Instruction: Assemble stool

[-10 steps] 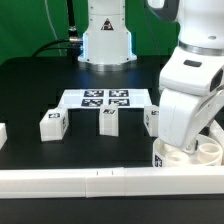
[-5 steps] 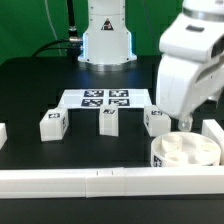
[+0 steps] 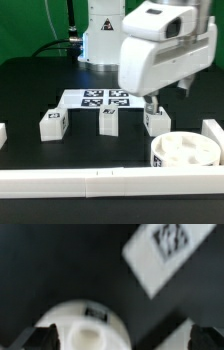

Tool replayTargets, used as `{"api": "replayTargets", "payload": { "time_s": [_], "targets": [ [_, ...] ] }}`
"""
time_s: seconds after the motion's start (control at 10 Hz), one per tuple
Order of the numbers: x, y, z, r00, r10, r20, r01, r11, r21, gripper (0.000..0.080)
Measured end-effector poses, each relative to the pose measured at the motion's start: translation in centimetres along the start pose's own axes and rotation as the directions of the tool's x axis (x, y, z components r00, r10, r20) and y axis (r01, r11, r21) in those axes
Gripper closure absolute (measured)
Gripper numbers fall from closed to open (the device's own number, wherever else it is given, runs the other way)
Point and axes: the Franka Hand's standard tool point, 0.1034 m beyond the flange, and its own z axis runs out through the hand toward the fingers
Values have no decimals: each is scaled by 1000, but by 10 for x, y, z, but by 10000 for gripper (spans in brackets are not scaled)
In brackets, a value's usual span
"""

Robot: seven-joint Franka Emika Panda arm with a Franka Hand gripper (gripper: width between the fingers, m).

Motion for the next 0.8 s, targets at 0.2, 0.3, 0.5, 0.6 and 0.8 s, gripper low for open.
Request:
{"api": "replayTargets", "payload": {
  "time_s": [0.2, 0.3, 0.5, 0.6, 0.8],
  "targets": [
    [-2, -3, 3, 1000, 16, -2, -16, 1000, 0, 151],
    [-2, -3, 3, 1000, 16, -1, -16, 1000, 1, 151],
    [-3, -2, 5, 993, 120, -1, -120, 993, 7, 151],
    [-8, 6, 11, 964, 264, 7, -264, 964, 9, 151],
    [-19, 15, 17, 871, 490, 21, -491, 871, 7, 151]
  ]
}}
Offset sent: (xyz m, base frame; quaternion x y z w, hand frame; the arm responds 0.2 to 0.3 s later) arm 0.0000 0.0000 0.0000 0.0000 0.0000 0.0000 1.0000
